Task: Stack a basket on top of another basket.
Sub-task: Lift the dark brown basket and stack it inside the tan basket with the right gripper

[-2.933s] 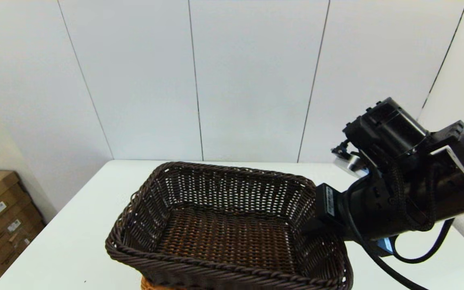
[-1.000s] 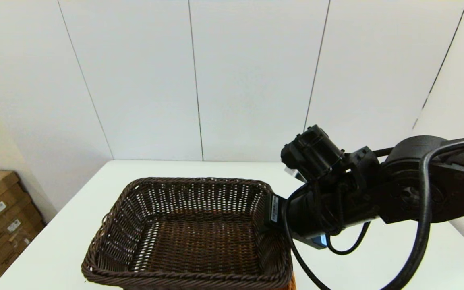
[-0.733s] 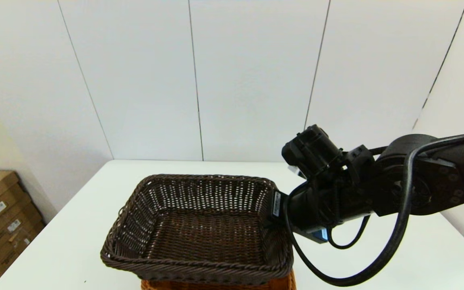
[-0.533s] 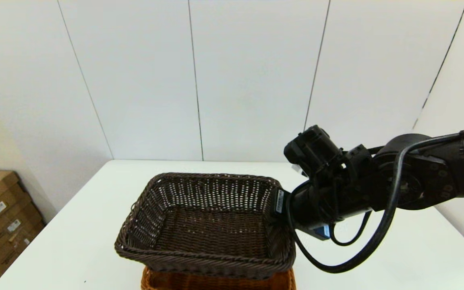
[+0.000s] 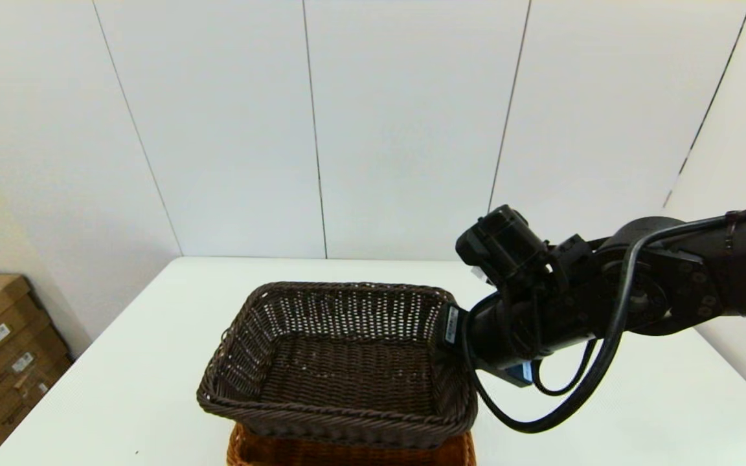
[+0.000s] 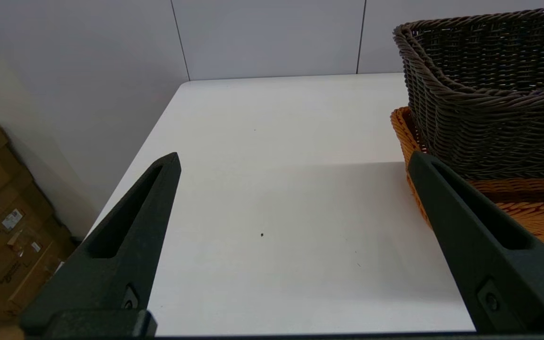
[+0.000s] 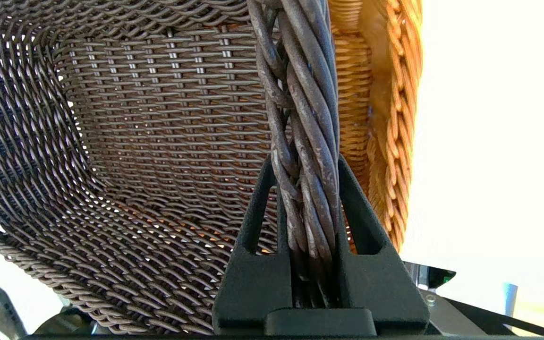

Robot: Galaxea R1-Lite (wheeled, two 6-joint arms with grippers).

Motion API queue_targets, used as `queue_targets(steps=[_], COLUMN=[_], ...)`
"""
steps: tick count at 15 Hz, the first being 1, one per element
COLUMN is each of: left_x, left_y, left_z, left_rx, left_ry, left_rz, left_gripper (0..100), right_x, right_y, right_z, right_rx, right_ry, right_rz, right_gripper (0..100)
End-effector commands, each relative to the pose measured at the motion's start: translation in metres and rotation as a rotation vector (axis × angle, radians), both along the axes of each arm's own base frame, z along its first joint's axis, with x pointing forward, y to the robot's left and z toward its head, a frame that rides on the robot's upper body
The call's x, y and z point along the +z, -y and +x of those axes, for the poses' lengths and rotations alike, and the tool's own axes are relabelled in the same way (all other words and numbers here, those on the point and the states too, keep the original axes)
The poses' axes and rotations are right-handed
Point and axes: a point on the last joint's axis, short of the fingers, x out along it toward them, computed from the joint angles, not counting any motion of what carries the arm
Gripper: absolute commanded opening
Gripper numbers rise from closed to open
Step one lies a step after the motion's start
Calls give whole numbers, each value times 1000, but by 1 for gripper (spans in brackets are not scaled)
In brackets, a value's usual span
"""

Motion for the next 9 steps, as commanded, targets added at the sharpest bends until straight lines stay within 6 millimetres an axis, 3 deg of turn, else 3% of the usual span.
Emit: queue_targets(steps=[1, 9], left_x=[0, 0], left_y=[0, 0], left_z=[0, 0], left_rx=[0, 0], left_ry=[1, 1], left_rz=[1, -1], left_gripper=[100, 100], right_x=[1, 1], right_y=[1, 1], right_z=[-1, -4], right_rx=[-8, -3], right_ry=[0, -1], right_rz=[1, 2], right_gripper=[0, 0])
